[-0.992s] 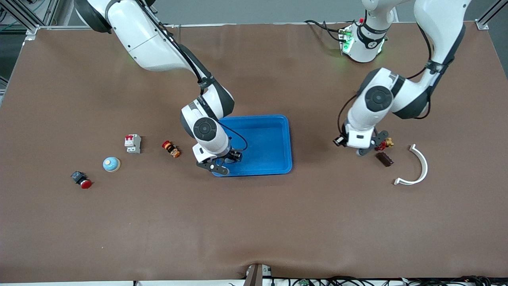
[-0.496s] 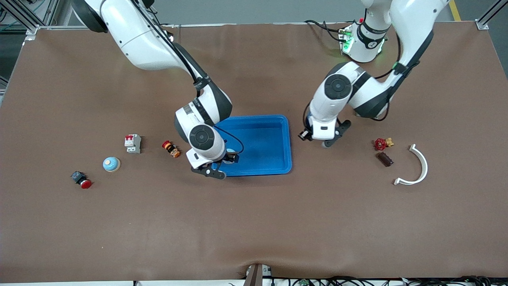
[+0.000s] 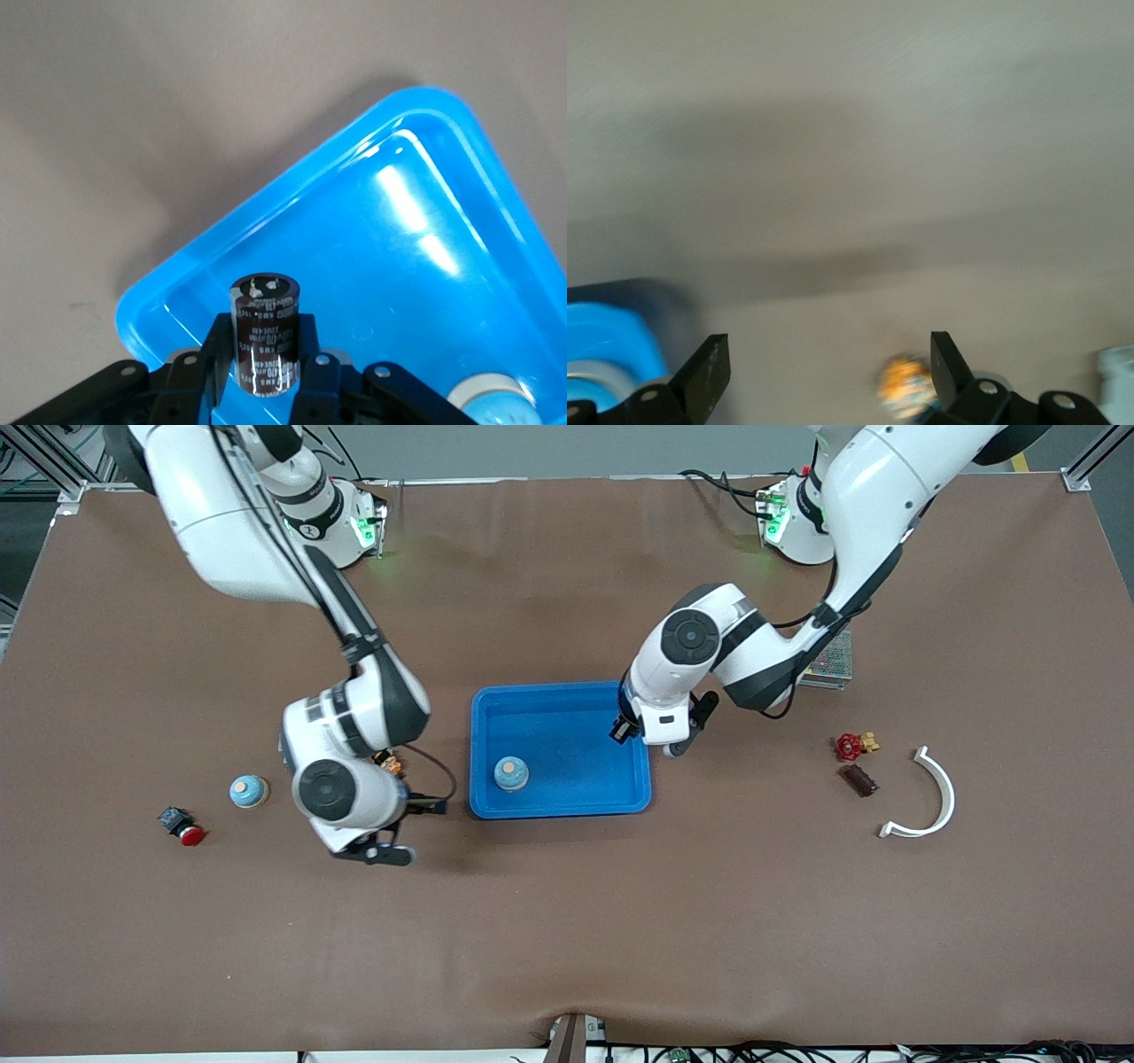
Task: Place electrolytic capacitor and blue bell in tray
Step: 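Move the left gripper's capacitor over the tray while the right gripper withdraws, then release the capacitor in the tray while the right gripper reaches the second bell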
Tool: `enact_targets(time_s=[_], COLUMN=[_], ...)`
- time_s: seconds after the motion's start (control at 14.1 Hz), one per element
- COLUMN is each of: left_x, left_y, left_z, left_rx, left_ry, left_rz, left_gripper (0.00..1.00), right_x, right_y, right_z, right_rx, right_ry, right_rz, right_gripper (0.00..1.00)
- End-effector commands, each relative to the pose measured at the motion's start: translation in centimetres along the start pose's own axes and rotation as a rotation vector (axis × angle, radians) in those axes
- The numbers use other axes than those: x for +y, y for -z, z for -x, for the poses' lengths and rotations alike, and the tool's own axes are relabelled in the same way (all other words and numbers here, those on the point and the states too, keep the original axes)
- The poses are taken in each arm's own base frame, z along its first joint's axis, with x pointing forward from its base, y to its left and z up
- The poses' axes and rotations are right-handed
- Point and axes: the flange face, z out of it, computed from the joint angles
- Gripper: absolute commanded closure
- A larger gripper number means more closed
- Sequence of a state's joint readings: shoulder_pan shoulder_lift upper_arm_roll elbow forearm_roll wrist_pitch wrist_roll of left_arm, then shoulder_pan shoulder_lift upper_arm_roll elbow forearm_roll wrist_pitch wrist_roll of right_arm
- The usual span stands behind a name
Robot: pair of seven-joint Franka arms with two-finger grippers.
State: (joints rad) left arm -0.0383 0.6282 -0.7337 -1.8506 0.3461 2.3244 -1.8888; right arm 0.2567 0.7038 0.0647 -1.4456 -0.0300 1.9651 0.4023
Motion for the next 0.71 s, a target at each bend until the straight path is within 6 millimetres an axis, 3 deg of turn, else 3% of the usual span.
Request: enact_targets(time_s=[0.0, 0.07, 0.21, 0.42, 0.64], left_x=[0.9, 0.7, 0.2, -0.3, -0.5], left_y=[-2.8, -3.5, -4.1, -5.5, -6.3], left_z=[1.6, 1.8, 2.3, 2.6, 2.4], left_rx=[0.039, 0.055, 0.063, 0.063, 0.061], left_ry=[0.074, 0.083, 0.077, 0.113, 0.123], left_rz=[-0.029, -0.038, -0.054, -0.076, -0.091], left_gripper=[1.00, 1.00, 1.00, 1.00, 1.00], right_x=[6.0, 8.5, 11.4, 14.6, 19.4], right_y=[1.4, 1.2, 1.3, -1.8, -3.3], right_z=[-0.4, -0.8, -0.1, 1.7, 2.6], right_rx=[0.008, 0.001, 0.049, 0.127, 0.146], right_ry=[0.029, 0.033, 0.066, 0.048, 0.054], right_rz=[0.029, 0.025, 0.010, -0.001, 0.016], right_gripper=[0.00, 0.00, 0.00, 0.00, 0.00])
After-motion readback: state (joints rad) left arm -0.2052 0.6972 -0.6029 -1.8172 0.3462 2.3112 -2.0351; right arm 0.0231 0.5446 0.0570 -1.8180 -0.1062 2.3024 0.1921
